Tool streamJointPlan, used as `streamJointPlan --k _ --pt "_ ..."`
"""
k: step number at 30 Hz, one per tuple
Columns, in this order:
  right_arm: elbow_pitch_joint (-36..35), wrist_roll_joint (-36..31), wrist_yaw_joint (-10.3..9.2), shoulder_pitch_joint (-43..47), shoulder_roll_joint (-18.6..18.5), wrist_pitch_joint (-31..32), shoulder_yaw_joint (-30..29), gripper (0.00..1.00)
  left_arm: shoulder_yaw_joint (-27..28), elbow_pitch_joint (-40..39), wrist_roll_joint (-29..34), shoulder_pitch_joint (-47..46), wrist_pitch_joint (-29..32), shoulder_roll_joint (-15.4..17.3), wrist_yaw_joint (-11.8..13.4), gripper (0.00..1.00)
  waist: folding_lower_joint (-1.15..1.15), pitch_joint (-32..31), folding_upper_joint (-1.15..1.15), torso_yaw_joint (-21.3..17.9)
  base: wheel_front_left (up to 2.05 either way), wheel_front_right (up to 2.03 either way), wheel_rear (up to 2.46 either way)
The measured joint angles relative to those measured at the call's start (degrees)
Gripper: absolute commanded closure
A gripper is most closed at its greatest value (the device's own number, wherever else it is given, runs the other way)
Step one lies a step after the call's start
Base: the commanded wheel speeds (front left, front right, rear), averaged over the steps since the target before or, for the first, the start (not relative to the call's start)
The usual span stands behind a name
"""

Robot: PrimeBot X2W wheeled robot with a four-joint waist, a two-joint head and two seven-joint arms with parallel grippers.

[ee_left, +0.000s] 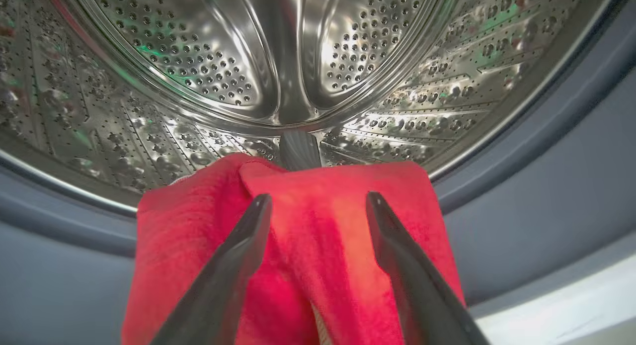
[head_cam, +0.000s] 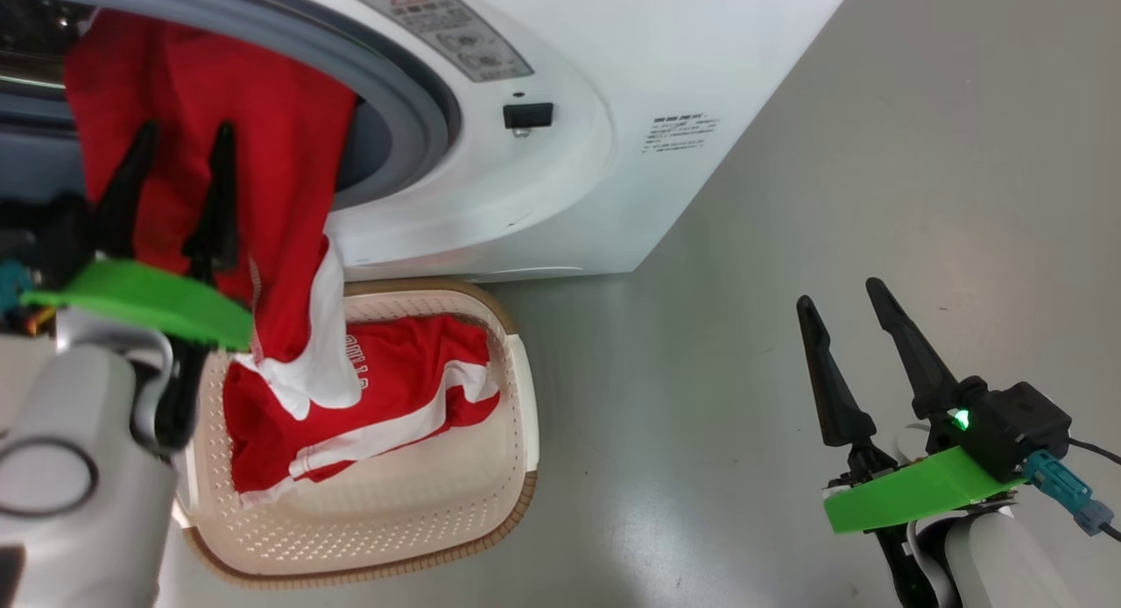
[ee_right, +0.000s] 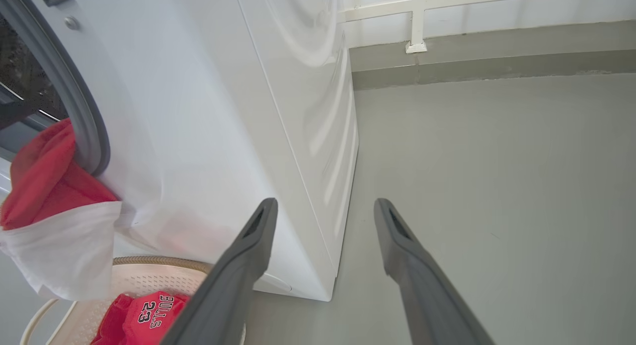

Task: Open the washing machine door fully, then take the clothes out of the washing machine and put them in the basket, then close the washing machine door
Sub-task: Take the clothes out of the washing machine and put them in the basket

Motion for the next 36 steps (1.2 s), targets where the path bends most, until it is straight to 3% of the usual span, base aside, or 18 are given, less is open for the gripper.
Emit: streamJointPlan --k 8,14,27,28,29,31,33,36 --pt "-0.2 0.0 0.00 -1.4 0.0 0.0 0.1 0.00 -8.5 12.1 -11.3 -10.7 0.4 2.1 0.0 0.00 0.00 1.3 0.00 -0.5 0.00 0.00 0.00" --pt "-0.4 0.0 0.00 -2.4 0.0 0.0 0.5 0.00 -14.2 19.4 -16.0 -16.8 1.9 4.4 0.0 0.00 0.00 2.4 0.00 -0.8 0.00 0.00 0.00" --pt "-0.5 0.0 0.00 -3.3 -0.1 0.0 1.6 0.00 -27.2 23.4 -25.5 -22.4 6.1 6.8 0.0 0.00 0.00 2.9 0.00 -2.2 0.00 0.00 0.00" --pt "-0.5 0.0 0.00 -3.3 -0.1 0.0 1.6 0.00 -27.2 23.4 -25.5 -22.4 6.1 6.8 0.0 0.18 0.00 2.9 0.00 -2.2 0.00 0.00 0.00" --pt "-0.5 0.0 0.00 -3.3 -0.1 0.0 1.7 0.00 -28.0 23.4 -25.9 -22.5 6.0 6.9 0.0 0.47 0.00 2.9 0.00 -2.3 0.00 0.00 0.00" --pt "-0.5 0.0 0.00 -3.3 -0.1 0.0 1.7 0.00 -29.9 23.4 -26.9 -22.6 6.0 7.1 0.0 0.63 0.00 2.8 0.00 -2.4 0.00 0.00 0.00" --pt "-0.5 0.0 0.00 -3.3 -0.1 0.0 1.8 0.00 -31.7 23.8 -27.5 -22.6 5.6 7.4 0.0 1.00 0.00 2.7 0.00 -2.5 0.00 0.00 0.00" --pt "-0.5 0.0 0.00 -3.3 -0.1 0.0 1.9 0.00 -33.8 24.5 -28.7 -22.7 4.8 7.7 0.0 1.00 0.00 2.5 0.00 -2.7 0.00 0.00 0.00"
